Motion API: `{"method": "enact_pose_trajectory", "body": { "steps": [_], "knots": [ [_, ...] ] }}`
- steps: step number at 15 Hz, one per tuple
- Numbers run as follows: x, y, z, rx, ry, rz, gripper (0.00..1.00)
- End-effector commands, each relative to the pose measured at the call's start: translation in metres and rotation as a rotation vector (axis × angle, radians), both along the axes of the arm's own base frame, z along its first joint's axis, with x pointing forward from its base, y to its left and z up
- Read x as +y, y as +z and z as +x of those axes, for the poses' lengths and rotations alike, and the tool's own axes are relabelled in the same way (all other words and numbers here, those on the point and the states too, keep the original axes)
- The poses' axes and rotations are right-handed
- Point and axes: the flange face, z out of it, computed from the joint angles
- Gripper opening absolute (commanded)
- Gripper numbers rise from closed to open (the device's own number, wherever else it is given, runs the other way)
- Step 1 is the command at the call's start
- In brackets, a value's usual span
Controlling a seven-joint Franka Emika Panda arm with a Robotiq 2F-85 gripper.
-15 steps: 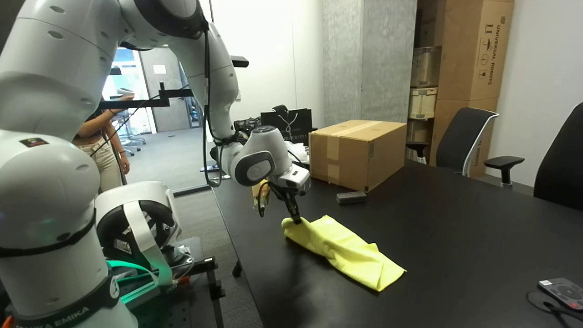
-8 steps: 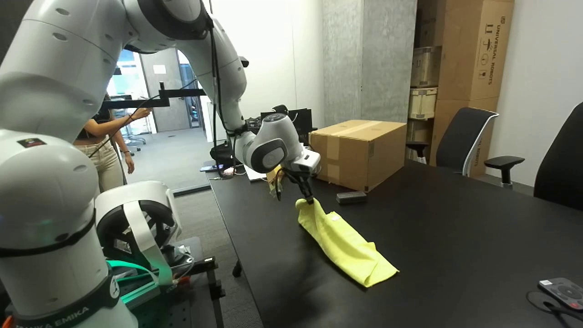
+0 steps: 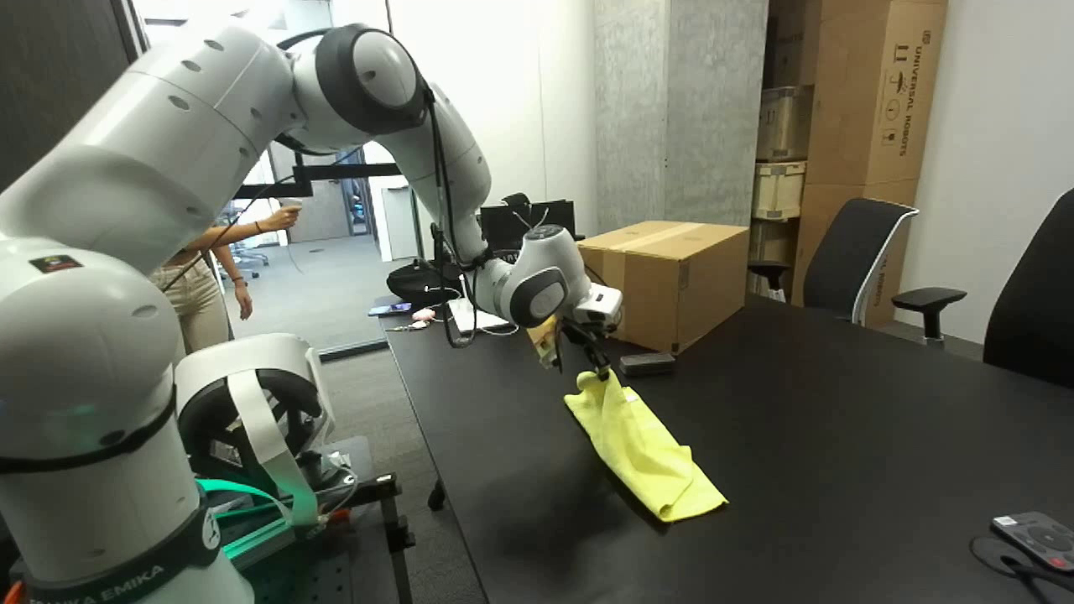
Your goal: Fold the yellow towel on the table in half.
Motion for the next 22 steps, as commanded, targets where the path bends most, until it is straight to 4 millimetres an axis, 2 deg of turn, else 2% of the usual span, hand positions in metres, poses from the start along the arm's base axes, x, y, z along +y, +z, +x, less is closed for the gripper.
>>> {"method": "enact_pose_trajectory", "body": {
  "steps": [1, 5, 6, 7, 8, 13, 14, 17, 22],
  "knots": [
    [0.000, -0.015, 0.038, -0.009, -0.005, -0.032, 0.01],
    [-0.012, -0.015, 0.058, -0.014, -0.017, -0.055, 0.03],
    [-0.015, -0.015, 0.061, -0.011, -0.016, -0.057, 0.29],
    [-0.018, -0.010, 0.063, -0.014, -0.021, -0.053, 0.29],
    [-0.021, -0.008, 0.065, -0.014, -0.026, -0.047, 0.35],
    [-0.044, 0.004, 0.062, -0.018, -0.063, -0.032, 0.73],
    [-0.053, 0.007, 0.058, -0.008, -0.071, -0.033, 0.81],
    [-0.082, 0.009, 0.037, 0.046, -0.084, -0.043, 0.99],
    [-0.148, 0.023, -0.022, 0.152, -0.157, -0.046, 1.00]
  ]
}}
